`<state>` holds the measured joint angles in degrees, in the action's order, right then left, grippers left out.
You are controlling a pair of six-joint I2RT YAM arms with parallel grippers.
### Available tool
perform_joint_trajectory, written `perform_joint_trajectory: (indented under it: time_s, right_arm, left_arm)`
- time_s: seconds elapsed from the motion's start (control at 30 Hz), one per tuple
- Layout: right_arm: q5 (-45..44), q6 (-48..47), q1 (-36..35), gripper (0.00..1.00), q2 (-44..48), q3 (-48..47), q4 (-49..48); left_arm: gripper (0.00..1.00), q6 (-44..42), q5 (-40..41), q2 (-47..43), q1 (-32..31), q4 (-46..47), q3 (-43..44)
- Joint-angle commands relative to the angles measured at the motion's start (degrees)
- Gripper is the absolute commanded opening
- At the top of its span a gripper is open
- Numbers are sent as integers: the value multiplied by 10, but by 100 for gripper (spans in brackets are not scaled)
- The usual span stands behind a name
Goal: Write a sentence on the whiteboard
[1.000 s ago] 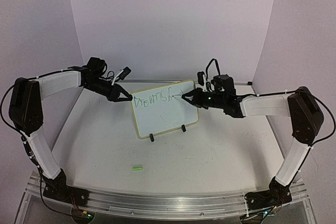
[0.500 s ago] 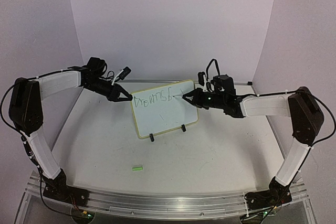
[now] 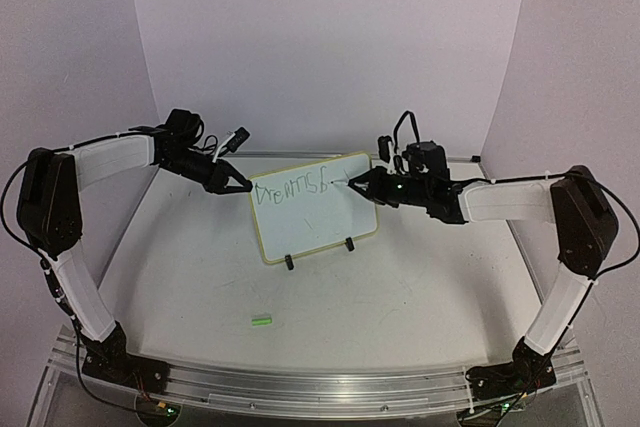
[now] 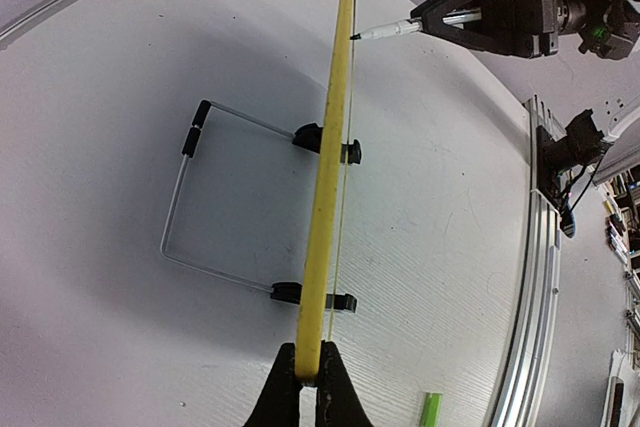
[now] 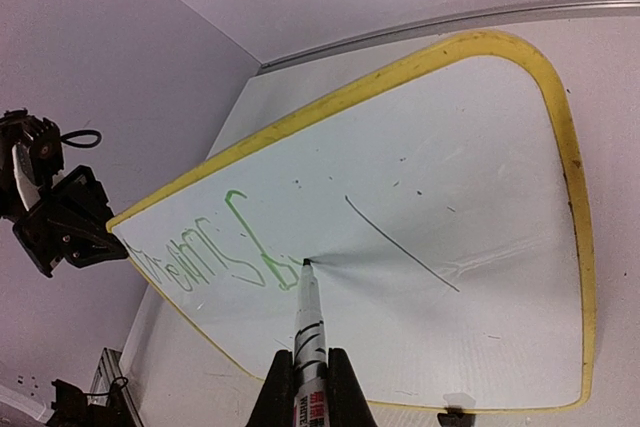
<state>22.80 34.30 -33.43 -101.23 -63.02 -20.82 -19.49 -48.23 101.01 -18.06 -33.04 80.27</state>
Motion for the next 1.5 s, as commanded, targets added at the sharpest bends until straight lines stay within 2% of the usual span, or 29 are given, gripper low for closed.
perform_joint_trajectory:
  time_s: [0.0, 0.97, 1.47]
  right_arm:
    - [-7, 0, 3, 0, 10, -26, -13]
    - [20, 8, 3, 0, -15, 0, -12]
    - [-13, 9, 3, 0, 12, 18, -10]
  left_arm:
    - [0, -17, 34, -1, -9, -36, 5]
    - [0, -17, 33, -1, -10, -35, 4]
    - [0, -16, 32, -2, -10, -34, 5]
